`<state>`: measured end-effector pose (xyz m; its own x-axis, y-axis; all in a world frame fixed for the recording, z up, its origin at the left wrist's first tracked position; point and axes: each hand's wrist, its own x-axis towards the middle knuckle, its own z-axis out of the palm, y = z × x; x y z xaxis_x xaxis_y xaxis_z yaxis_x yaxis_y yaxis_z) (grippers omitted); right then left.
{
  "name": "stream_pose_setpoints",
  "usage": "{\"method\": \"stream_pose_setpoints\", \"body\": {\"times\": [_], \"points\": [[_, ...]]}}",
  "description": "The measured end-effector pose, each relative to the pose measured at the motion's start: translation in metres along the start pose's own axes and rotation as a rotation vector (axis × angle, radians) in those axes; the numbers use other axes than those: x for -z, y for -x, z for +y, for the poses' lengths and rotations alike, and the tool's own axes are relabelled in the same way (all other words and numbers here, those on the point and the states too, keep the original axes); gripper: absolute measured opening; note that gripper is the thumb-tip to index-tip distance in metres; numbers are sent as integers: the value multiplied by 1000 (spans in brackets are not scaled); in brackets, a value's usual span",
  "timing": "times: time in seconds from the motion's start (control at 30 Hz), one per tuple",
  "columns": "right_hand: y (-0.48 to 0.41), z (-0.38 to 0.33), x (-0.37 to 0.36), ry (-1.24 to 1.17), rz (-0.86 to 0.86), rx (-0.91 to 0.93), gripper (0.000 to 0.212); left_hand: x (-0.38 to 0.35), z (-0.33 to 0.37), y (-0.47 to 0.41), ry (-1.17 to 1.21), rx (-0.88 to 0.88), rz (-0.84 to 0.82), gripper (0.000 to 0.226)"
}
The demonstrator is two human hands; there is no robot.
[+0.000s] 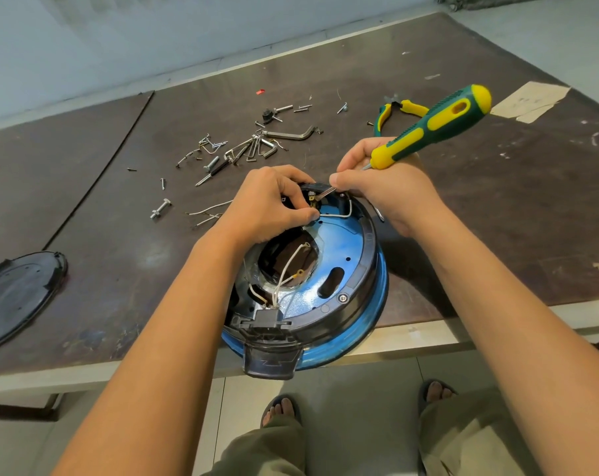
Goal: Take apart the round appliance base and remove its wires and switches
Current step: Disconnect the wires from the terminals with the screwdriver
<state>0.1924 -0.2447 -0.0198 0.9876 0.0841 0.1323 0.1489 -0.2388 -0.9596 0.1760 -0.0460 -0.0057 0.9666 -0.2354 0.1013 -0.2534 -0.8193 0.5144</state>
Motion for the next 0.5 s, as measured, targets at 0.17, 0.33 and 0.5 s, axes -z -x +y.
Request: {"method": "stream_pose_setpoints", "body": {"times": [0.17,0.33,0.5], "points": [[-1,-2,-1,-32,0,-41,15,-1,2,1,-8,-4,-1,19],[-1,0,0,-12,-2,-1,14,1,2,1,-17,-8,1,19],[4,3,17,93,-120,267,8,0,4,3,-2,-11,4,16]]}}
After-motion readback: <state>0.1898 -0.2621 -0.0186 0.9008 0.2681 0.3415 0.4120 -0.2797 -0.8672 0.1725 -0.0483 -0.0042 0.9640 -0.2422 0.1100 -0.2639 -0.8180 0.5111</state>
